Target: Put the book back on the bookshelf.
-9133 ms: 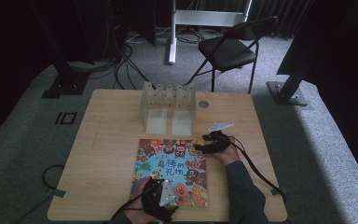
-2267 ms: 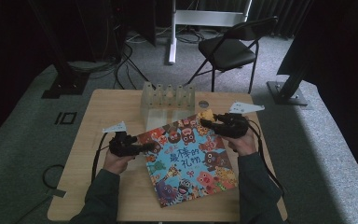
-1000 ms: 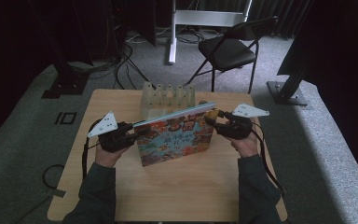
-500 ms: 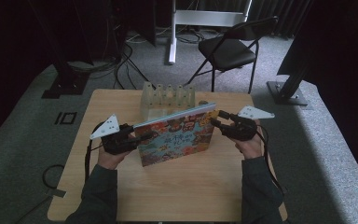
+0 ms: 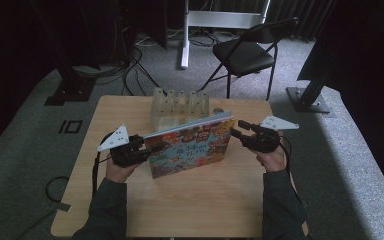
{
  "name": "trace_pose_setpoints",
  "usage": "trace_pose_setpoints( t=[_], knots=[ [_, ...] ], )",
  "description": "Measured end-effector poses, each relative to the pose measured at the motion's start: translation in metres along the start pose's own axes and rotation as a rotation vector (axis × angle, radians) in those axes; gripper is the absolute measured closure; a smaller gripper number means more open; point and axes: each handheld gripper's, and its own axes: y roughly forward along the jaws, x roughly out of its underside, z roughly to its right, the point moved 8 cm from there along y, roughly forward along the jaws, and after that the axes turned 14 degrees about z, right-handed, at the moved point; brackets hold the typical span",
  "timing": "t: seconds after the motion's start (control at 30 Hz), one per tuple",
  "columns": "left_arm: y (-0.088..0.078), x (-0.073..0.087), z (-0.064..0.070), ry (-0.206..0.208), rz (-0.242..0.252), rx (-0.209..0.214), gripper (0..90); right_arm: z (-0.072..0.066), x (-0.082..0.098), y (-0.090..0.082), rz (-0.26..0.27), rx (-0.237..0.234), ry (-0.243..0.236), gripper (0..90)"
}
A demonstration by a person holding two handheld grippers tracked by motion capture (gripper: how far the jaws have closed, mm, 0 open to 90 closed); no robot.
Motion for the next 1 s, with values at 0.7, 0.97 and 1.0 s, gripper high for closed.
trace_pose_setpoints(
  t=[0.7,0.97,1.0],
  knots=[
    [0.017,0.014,0.002,0.001,-0.004,-0.013,52.3,0.016,0.014,-0.012,-0.006,0.037,0.034,49.9],
    [0.02,0.019,0.003,-0.002,-0.002,-0.001,52.5,0.021,0.022,-0.015,-0.02,0.046,0.052,49.4],
    [0.02,0.019,0.004,-0.009,0.003,0.003,52.2,0.021,0.023,-0.015,-0.021,0.044,0.055,48.9]
  ],
)
